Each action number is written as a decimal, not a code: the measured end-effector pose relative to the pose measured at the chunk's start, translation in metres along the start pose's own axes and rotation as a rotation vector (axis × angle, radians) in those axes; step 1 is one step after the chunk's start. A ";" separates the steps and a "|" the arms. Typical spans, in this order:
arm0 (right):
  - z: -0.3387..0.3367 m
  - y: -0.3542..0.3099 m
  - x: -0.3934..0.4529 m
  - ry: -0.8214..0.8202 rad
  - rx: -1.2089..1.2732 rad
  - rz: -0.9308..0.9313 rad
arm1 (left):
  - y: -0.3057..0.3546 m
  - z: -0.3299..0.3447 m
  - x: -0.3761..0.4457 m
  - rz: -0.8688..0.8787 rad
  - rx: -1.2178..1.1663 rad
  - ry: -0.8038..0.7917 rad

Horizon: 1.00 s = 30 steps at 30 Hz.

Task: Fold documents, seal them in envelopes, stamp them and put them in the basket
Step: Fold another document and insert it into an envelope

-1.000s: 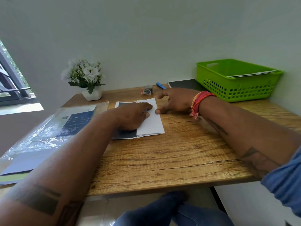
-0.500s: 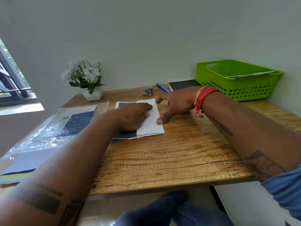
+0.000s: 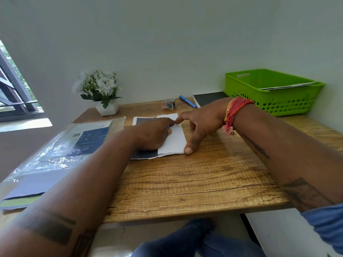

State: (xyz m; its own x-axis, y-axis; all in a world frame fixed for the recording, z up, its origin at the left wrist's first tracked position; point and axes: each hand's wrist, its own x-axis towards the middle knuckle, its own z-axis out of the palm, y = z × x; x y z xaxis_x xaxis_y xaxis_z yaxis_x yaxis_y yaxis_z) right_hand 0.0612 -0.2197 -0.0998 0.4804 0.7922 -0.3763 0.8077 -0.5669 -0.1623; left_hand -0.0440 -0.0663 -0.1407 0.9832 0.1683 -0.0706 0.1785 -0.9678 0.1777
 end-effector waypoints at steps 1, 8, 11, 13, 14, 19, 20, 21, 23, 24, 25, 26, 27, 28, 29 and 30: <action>0.002 0.001 0.001 0.028 0.021 -0.006 | 0.000 0.001 0.000 -0.001 -0.009 0.011; 0.019 0.011 0.030 0.450 0.144 -0.045 | 0.000 0.008 0.009 -0.014 -0.019 0.069; 0.024 0.010 0.043 0.503 0.089 -0.089 | 0.003 0.007 0.009 -0.004 -0.008 0.073; 0.027 0.011 0.052 0.501 0.066 -0.081 | 0.004 0.006 0.009 0.008 -0.018 0.083; 0.027 0.011 0.054 0.496 0.049 -0.063 | 0.003 0.005 0.009 0.006 -0.023 0.093; 0.028 0.016 0.068 0.532 0.031 0.004 | -0.007 0.001 0.017 0.005 -0.066 0.159; 0.027 0.017 0.070 0.534 0.003 0.023 | -0.008 0.000 0.019 0.008 -0.064 0.160; 0.027 0.016 0.071 0.527 -0.020 0.042 | -0.010 0.000 0.020 0.009 -0.055 0.157; 0.026 0.016 0.073 0.520 -0.030 0.061 | -0.010 -0.002 0.022 0.010 -0.029 0.151; 0.026 0.016 0.074 0.524 -0.023 0.054 | -0.010 -0.002 0.023 0.015 -0.019 0.149; 0.026 0.017 0.076 0.535 -0.018 0.037 | -0.010 -0.003 0.024 0.022 -0.012 0.144; 0.026 0.019 0.077 0.547 -0.011 0.017 | -0.011 -0.003 0.025 0.029 -0.010 0.136; 0.025 0.020 0.078 0.559 -0.006 -0.001 | -0.011 -0.004 0.025 0.034 -0.009 0.127; 0.025 0.021 0.079 0.572 0.007 -0.017 | -0.012 -0.005 0.025 0.037 -0.010 0.118; 0.023 0.022 0.079 0.581 0.021 -0.029 | -0.013 -0.006 0.026 0.040 -0.011 0.111; 0.022 0.022 0.081 0.585 0.033 -0.033 | -0.015 -0.007 0.027 0.040 -0.014 0.103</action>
State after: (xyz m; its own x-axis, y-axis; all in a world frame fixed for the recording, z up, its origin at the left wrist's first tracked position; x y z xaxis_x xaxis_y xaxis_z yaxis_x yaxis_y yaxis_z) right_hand 0.1107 -0.1734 -0.1537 0.5713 0.7975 0.1939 0.8190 -0.5389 -0.1968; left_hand -0.0198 -0.0462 -0.1385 0.9881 0.1490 0.0376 0.1392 -0.9714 0.1923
